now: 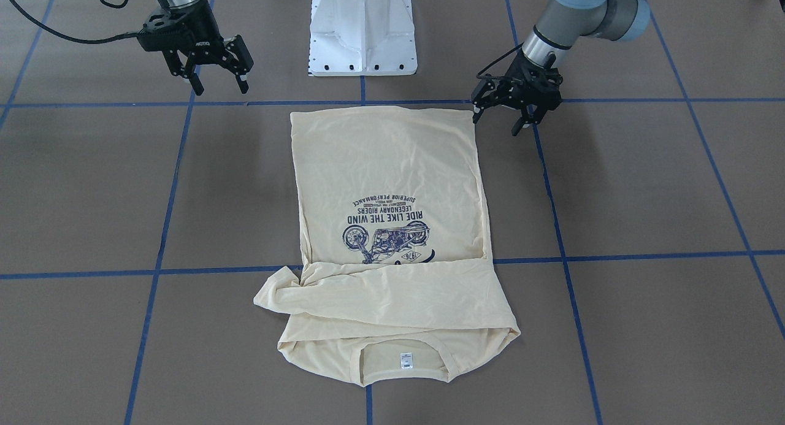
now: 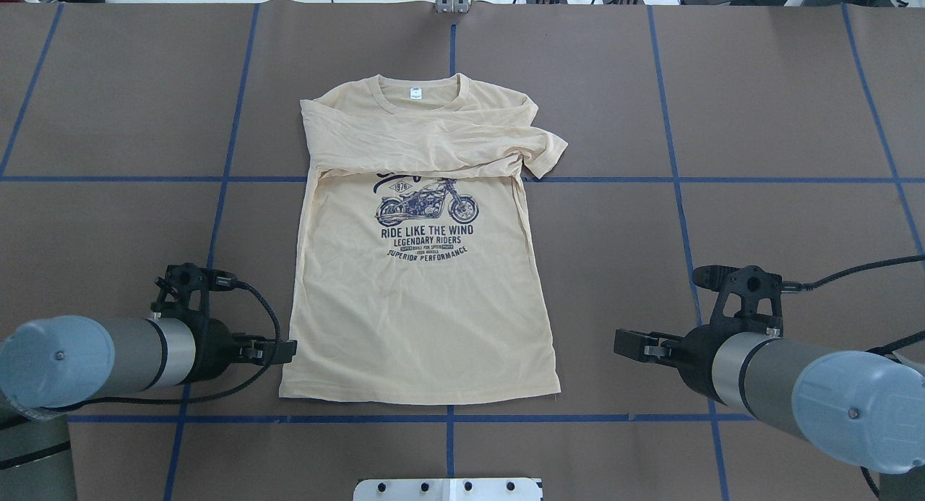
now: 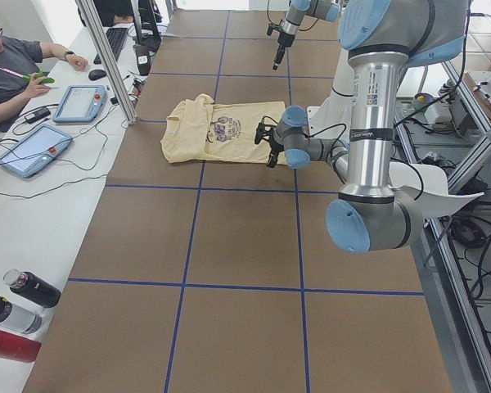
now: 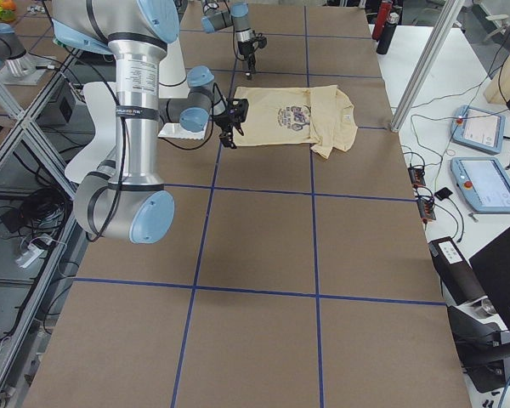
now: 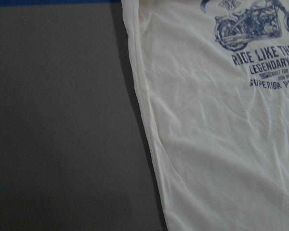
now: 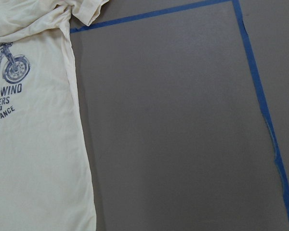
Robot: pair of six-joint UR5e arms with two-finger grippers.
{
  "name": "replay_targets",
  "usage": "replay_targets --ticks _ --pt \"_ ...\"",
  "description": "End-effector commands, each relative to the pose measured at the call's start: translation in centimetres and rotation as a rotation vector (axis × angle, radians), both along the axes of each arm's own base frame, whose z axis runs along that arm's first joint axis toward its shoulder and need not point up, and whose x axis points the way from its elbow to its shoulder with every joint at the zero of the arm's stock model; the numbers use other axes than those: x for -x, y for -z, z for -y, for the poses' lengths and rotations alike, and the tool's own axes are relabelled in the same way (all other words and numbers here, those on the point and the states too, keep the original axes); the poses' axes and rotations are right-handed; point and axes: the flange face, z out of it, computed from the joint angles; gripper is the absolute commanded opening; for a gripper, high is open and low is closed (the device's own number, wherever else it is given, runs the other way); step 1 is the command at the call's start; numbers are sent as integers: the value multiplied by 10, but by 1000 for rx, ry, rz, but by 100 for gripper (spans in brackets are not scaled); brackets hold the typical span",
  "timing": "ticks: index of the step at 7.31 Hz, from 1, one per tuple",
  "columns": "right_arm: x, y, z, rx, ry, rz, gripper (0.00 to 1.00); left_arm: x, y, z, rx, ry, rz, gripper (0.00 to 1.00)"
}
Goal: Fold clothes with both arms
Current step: 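Lower both grippers to the hem corners nearest the robot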
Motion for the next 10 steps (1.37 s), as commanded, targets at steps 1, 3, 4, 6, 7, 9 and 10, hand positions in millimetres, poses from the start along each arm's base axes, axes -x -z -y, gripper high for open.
replay_targets --ticks 1,3,4,6,7,9,10 --pt "1 0 -1 -2 -2 0 100 -27 8 -20 30 -18 5 70" --pt "2 0 -1 -3 -4 -1 100 -48 21 -22 37 -32 32 68" --pt "2 0 -1 -3 -4 -1 100 -48 18 -22 39 -32 36 67" --pt "2 1 -1 -4 -2 1 100 -47 12 -22 45 -31 60 64" --pt "3 0 -1 -3 -2 -2 100 -48 11 -23 50 -32 76 63" --pt "3 0 -1 -6 -4 -1 100 -48 8 -24 55 -34 95 61" --pt "4 0 -2 -6 -3 -3 100 -50 8 -25 56 -38 98 60"
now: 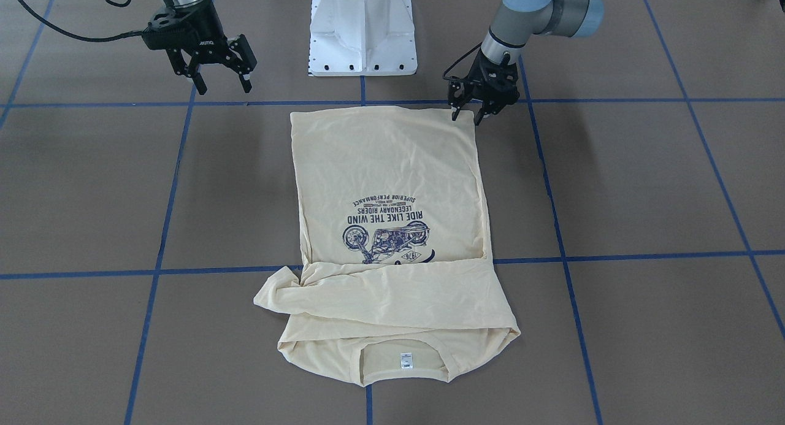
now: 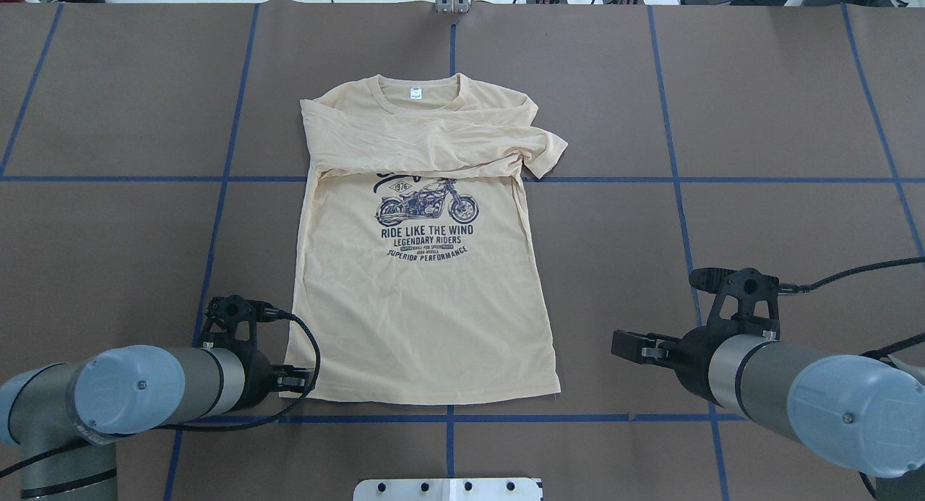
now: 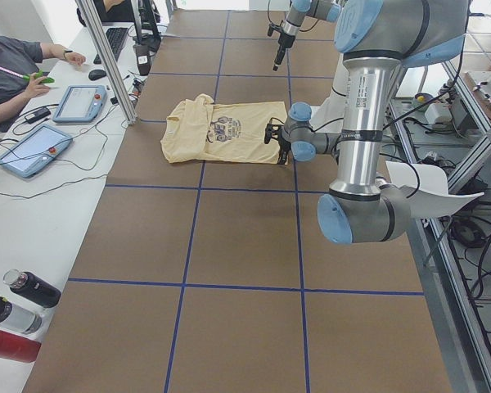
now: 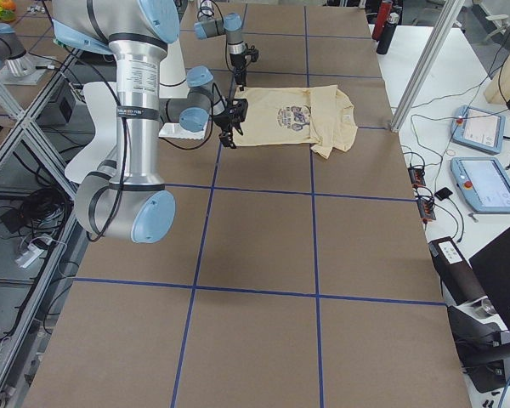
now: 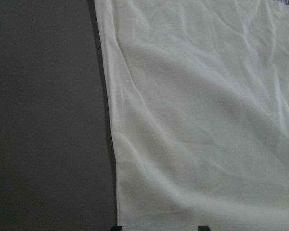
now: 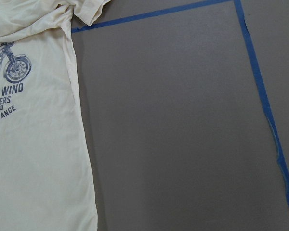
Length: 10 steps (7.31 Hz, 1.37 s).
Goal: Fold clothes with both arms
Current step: 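Lower both grippers to the hem corners nearest the robot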
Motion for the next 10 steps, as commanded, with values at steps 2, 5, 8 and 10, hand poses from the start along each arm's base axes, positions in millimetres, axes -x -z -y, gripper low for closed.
replay_targets --ticks 2,5,8,10 --pt "1 0 -1 -1 0 -2 100 -2 -1 -3 3 -7 9 58" --pt "2 -2 -2 1 3 -5 100 -5 -3 -10 4 -22 13 53" --pt "2 -2 -2 0 3 -6 100 -6 -2 -13 9 -24 14 37" --pt "4 -1 -3 -7 0 -6 100 -4 2 -13 10 -23 12 28"
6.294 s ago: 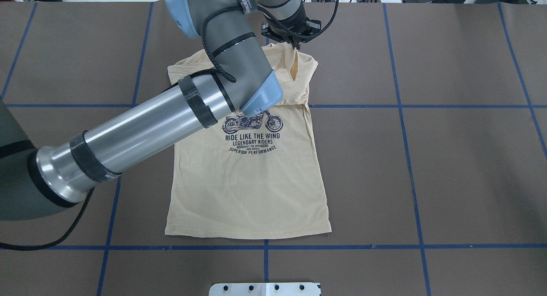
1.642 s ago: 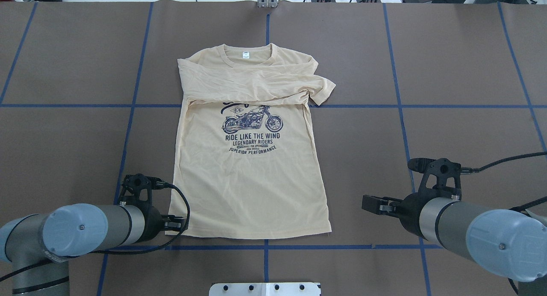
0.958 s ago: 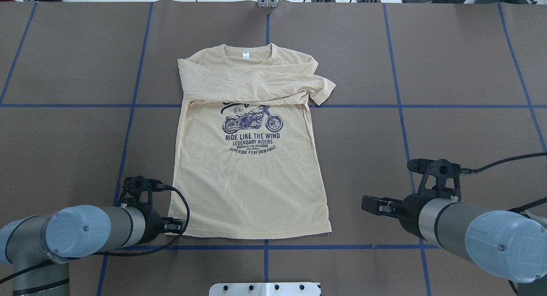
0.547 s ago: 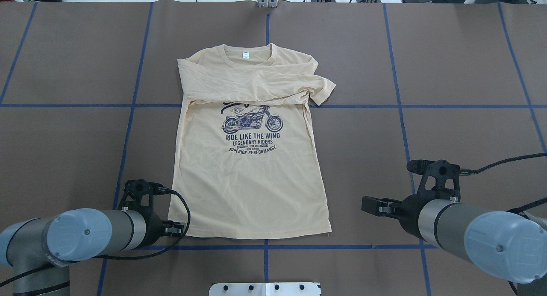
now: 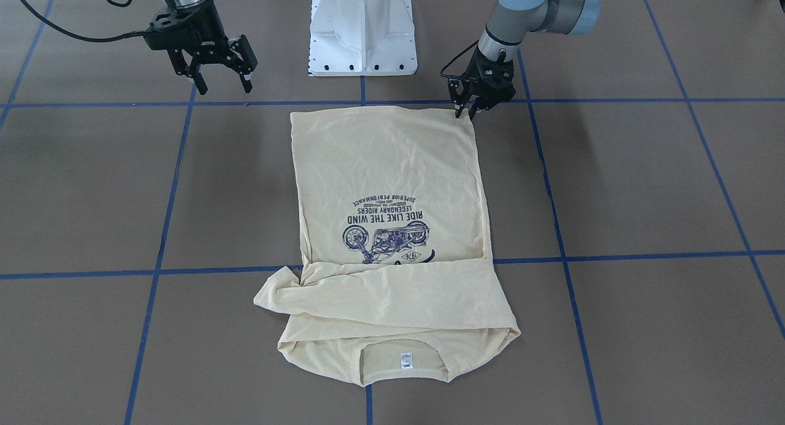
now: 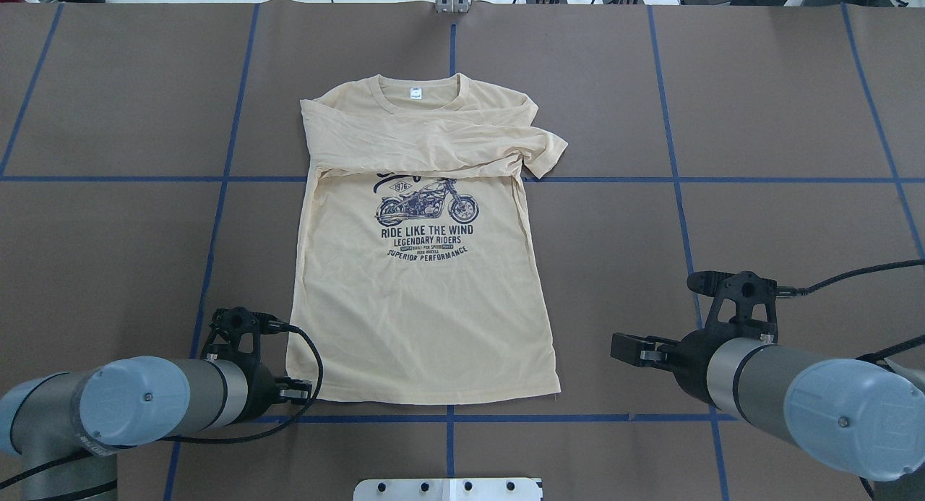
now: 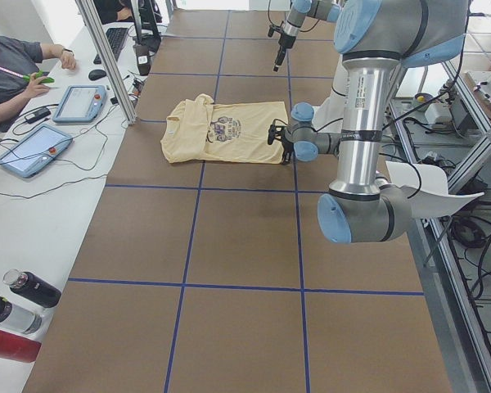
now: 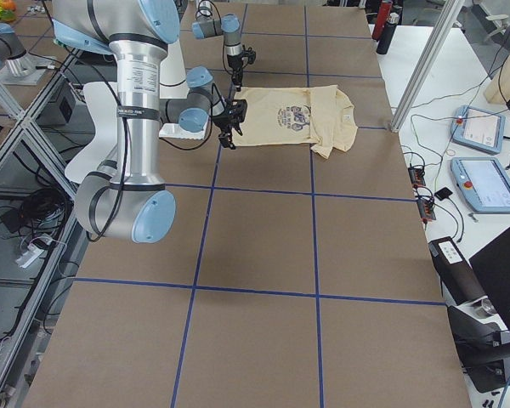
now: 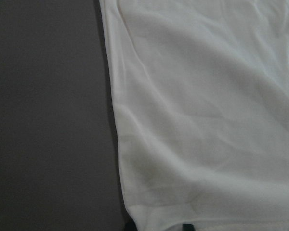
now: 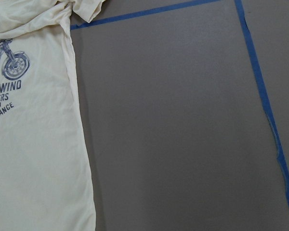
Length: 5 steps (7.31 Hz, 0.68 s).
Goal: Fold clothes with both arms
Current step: 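Lower both grippers to the hem corners nearest the robot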
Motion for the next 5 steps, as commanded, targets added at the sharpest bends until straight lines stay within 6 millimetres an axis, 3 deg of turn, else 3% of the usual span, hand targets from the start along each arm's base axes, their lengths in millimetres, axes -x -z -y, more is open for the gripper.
replay_targets --ticks 1,3,4,5 --pt "1 0 -1 -5 -2 0 100 1 1 0 2 1 4 16" --pt "4 1 -4 -14 -2 -2 100 2 1 0 2 2 5 0" --pt "15 -3 -9 -21 -5 -10 100 2 2 0 6 7 3 0" --pt "45 -1 -8 -24 -39 0 100 3 4 0 5 7 -2 0"
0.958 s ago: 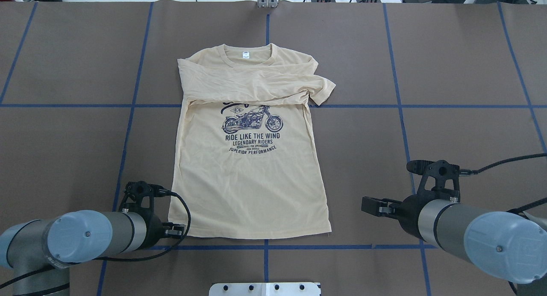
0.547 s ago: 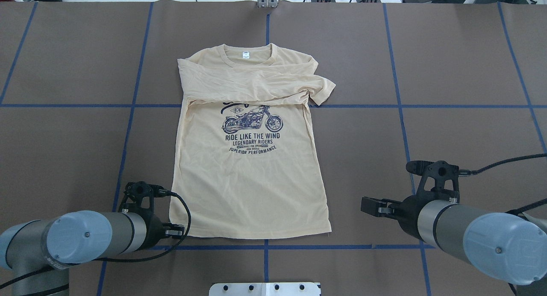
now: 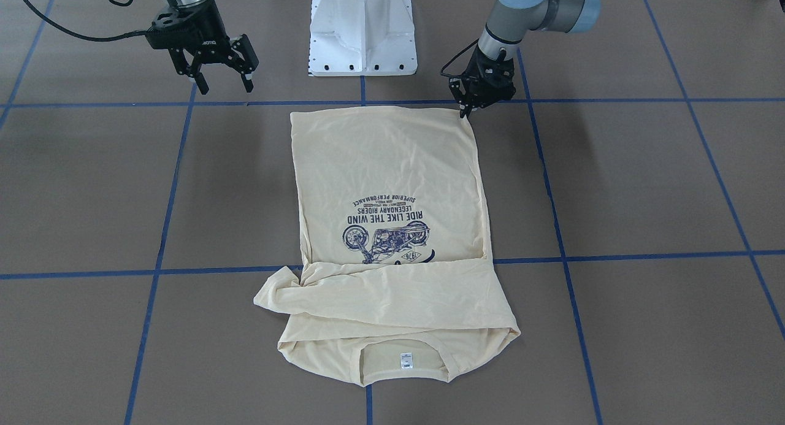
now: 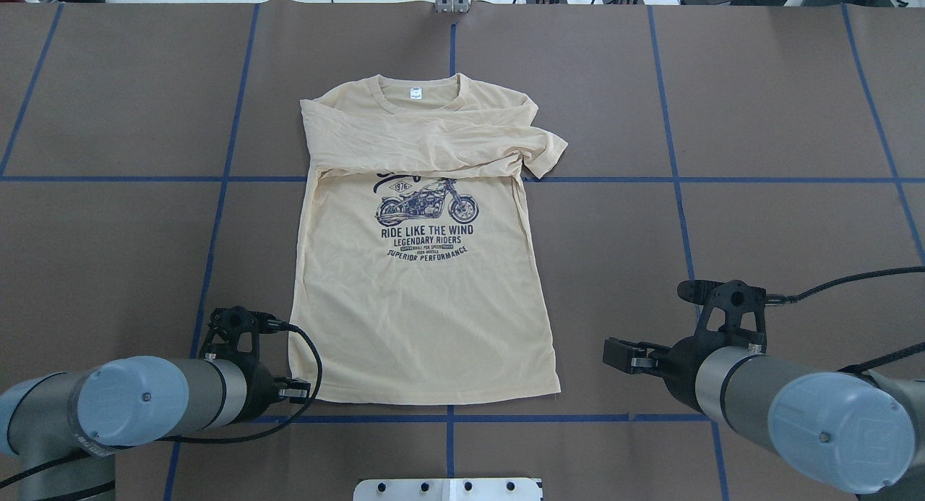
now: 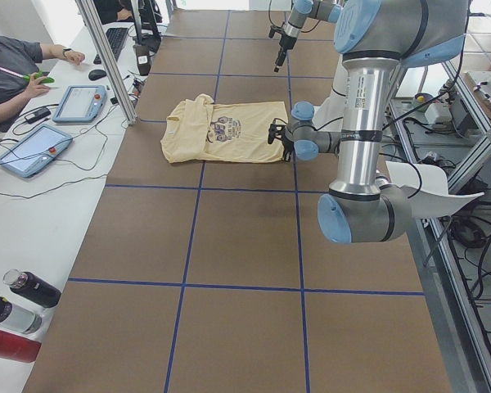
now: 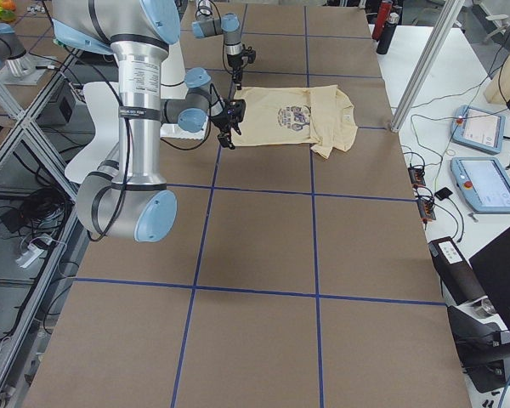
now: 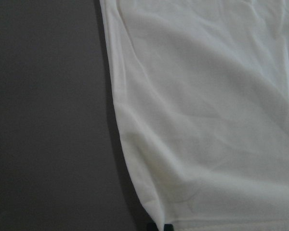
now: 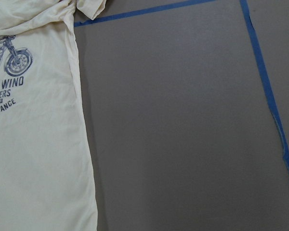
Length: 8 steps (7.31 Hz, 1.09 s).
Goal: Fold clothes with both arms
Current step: 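Lower both grippers to the hem corners nearest the robot, then grasp the hem corners with both grippers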
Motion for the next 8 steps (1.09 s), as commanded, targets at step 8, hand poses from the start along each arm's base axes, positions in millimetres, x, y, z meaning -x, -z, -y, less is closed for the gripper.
replay_targets --ticks 8 --pt "126 -14 -49 -56 -15 -40 65 2 7 -1 14 13 -19 0"
